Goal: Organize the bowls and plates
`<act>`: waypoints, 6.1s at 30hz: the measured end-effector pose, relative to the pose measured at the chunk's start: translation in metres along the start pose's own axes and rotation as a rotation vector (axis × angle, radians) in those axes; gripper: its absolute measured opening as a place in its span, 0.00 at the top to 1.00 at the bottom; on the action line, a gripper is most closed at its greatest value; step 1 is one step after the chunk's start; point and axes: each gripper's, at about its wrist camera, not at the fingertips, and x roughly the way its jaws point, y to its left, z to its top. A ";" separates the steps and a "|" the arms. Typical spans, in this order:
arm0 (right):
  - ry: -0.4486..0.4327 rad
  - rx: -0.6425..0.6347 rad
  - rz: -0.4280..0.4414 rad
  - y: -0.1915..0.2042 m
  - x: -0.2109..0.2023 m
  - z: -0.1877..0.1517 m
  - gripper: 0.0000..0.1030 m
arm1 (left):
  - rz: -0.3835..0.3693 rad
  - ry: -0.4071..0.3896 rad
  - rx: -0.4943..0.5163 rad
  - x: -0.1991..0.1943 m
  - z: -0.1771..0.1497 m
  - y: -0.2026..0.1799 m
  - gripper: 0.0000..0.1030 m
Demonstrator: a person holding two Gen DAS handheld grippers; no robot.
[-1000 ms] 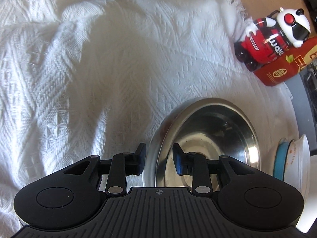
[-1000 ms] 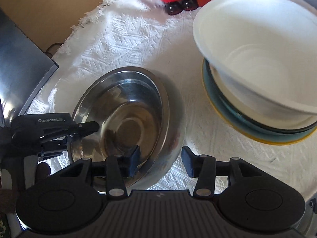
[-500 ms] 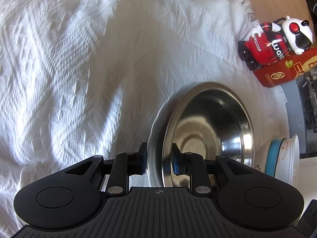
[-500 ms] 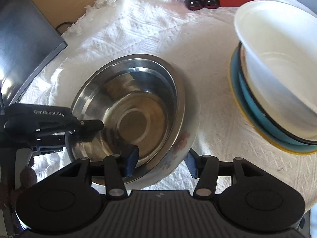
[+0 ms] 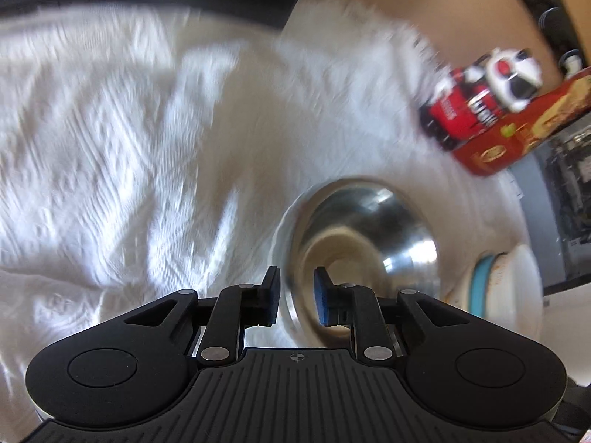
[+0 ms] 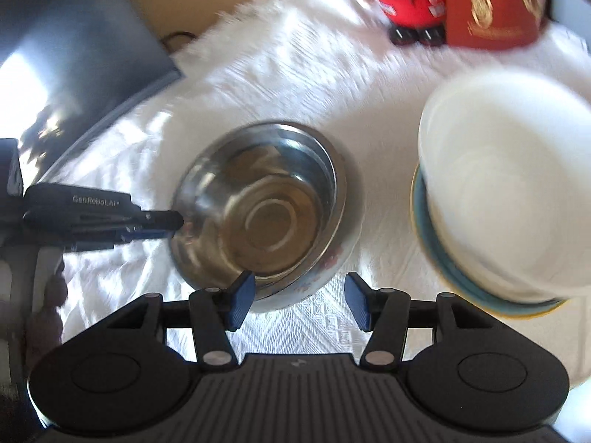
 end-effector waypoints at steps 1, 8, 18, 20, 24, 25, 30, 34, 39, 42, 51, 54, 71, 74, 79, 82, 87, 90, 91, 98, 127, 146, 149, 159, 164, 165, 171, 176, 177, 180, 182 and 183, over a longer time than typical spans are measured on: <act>-0.015 -0.026 0.011 0.000 -0.009 0.001 0.48 | -0.005 -0.028 0.007 -0.008 0.000 -0.007 0.79; -0.224 -0.213 0.040 -0.005 -0.079 0.034 0.47 | -0.120 -0.164 0.047 -0.027 -0.004 -0.082 0.79; -0.291 -0.303 -0.120 -0.105 -0.110 0.076 0.42 | -0.146 -0.037 0.069 0.022 -0.035 -0.191 0.79; -0.259 -0.286 -0.120 -0.129 -0.107 0.081 0.40 | -0.144 -0.038 0.060 0.030 -0.041 -0.202 0.79; -0.220 -0.295 -0.066 -0.164 -0.096 0.083 0.40 | -0.113 -0.093 0.051 0.032 -0.055 -0.215 0.78; -0.228 -0.301 -0.062 -0.171 -0.092 0.080 0.40 | -0.110 -0.097 0.042 0.032 -0.057 -0.217 0.78; -0.210 -0.238 0.007 -0.187 -0.083 0.076 0.40 | -0.062 -0.105 0.000 0.027 -0.065 -0.226 0.78; -0.174 -0.283 0.034 -0.187 -0.079 0.074 0.40 | 0.100 -0.122 0.021 0.031 -0.064 -0.236 0.78; -0.123 -0.288 0.024 -0.196 -0.062 0.074 0.40 | 0.119 -0.048 0.001 0.049 -0.063 -0.234 0.78; -0.097 -0.295 0.019 -0.198 -0.053 0.075 0.40 | 0.144 -0.018 0.010 0.057 -0.065 -0.233 0.77; -0.089 -0.235 -0.006 -0.209 -0.042 0.084 0.36 | 0.019 0.035 -0.052 0.079 -0.065 -0.209 0.64; -0.069 -0.228 -0.032 -0.209 -0.038 0.084 0.33 | -0.016 0.047 -0.063 0.089 -0.066 -0.207 0.65; 0.148 0.001 0.144 -0.217 0.002 0.076 0.33 | 0.087 0.026 0.060 0.079 -0.069 -0.226 0.73; 0.112 -0.058 0.089 -0.212 -0.002 0.078 0.34 | 0.108 0.022 0.029 0.075 -0.066 -0.217 0.64; 0.039 -0.120 0.011 -0.214 -0.011 0.087 0.35 | 0.028 0.069 -0.086 0.084 -0.061 -0.198 0.56; 0.039 -0.119 0.005 -0.220 -0.011 0.092 0.35 | 0.010 0.086 -0.097 0.093 -0.059 -0.197 0.57; 0.074 -0.086 0.044 -0.222 -0.005 0.089 0.36 | 0.000 0.123 -0.078 0.110 -0.061 -0.201 0.57; 0.139 -0.043 0.141 -0.219 0.004 0.084 0.36 | -0.028 0.141 -0.083 0.121 -0.063 -0.201 0.56; 0.151 -0.041 0.148 -0.217 0.007 0.083 0.36 | -0.026 0.148 -0.078 0.124 -0.064 -0.202 0.56; 0.181 -0.038 0.143 -0.210 0.018 0.077 0.36 | -0.031 0.150 -0.072 0.132 -0.066 -0.204 0.53; 0.324 -0.150 0.281 -0.171 0.026 0.061 0.31 | 0.009 0.179 -0.068 0.104 -0.092 -0.177 0.56; 0.275 -0.163 0.202 -0.169 0.023 0.064 0.38 | 0.019 0.167 -0.051 0.106 -0.091 -0.179 0.53; 0.272 -0.151 0.213 -0.169 0.021 0.062 0.41 | 0.014 0.174 -0.060 0.105 -0.092 -0.177 0.53; 0.245 -0.149 0.194 -0.167 0.019 0.059 0.40 | 0.010 0.175 -0.045 0.101 -0.092 -0.176 0.54; 0.259 -0.136 0.192 -0.168 0.019 0.059 0.40 | 0.018 0.189 -0.050 0.098 -0.094 -0.180 0.54; 0.265 -0.134 0.193 -0.168 0.019 0.059 0.40 | 0.020 0.192 -0.048 0.097 -0.094 -0.180 0.54; 0.289 -0.139 0.206 -0.168 0.016 0.054 0.40 | 0.025 0.188 -0.045 0.096 -0.096 -0.182 0.54; 0.305 -0.123 0.224 -0.173 0.019 0.054 0.40 | 0.028 0.184 -0.057 0.097 -0.096 -0.183 0.54; 0.305 -0.126 0.225 -0.172 0.019 0.053 0.40 | 0.027 0.184 -0.058 0.097 -0.096 -0.182 0.54; 0.306 -0.125 0.221 -0.171 0.018 0.054 0.41 | 0.026 0.184 -0.060 0.097 -0.095 -0.180 0.54; 0.305 -0.124 0.221 -0.171 0.018 0.054 0.41 | 0.025 0.183 -0.061 0.097 -0.095 -0.180 0.54; 0.303 -0.124 0.222 -0.171 0.018 0.053 0.41 | 0.025 0.185 -0.063 0.097 -0.095 -0.179 0.54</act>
